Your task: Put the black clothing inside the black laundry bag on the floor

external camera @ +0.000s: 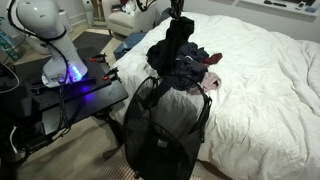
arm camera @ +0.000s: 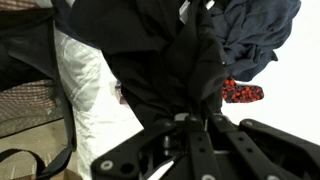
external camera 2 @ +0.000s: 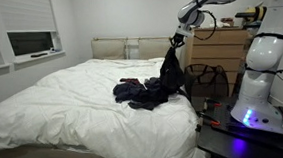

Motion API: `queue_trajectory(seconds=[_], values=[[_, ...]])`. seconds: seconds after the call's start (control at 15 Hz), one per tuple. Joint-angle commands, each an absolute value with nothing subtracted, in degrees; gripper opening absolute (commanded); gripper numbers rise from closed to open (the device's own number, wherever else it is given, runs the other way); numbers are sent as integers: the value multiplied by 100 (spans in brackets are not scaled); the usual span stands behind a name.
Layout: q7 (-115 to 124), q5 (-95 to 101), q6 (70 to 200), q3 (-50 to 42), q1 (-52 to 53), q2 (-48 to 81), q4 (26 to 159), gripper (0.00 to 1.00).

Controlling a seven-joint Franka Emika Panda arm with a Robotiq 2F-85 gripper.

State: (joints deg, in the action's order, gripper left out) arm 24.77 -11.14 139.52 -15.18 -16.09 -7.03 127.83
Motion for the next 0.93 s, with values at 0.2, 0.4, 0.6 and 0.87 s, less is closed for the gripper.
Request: queue_trajectory(seconds=[0.2,0.4,0.6,0.87], values=[[3638,133,14988,-1331,-2046,-1366,12945,1],[4253,676,15421,-1225,-2352,-1446,12870,1],[4785,935,15494,-1140,-2578,-1540,12699,1],[4320,-65,14729,-1379,-2213,-1728,12362,1]])
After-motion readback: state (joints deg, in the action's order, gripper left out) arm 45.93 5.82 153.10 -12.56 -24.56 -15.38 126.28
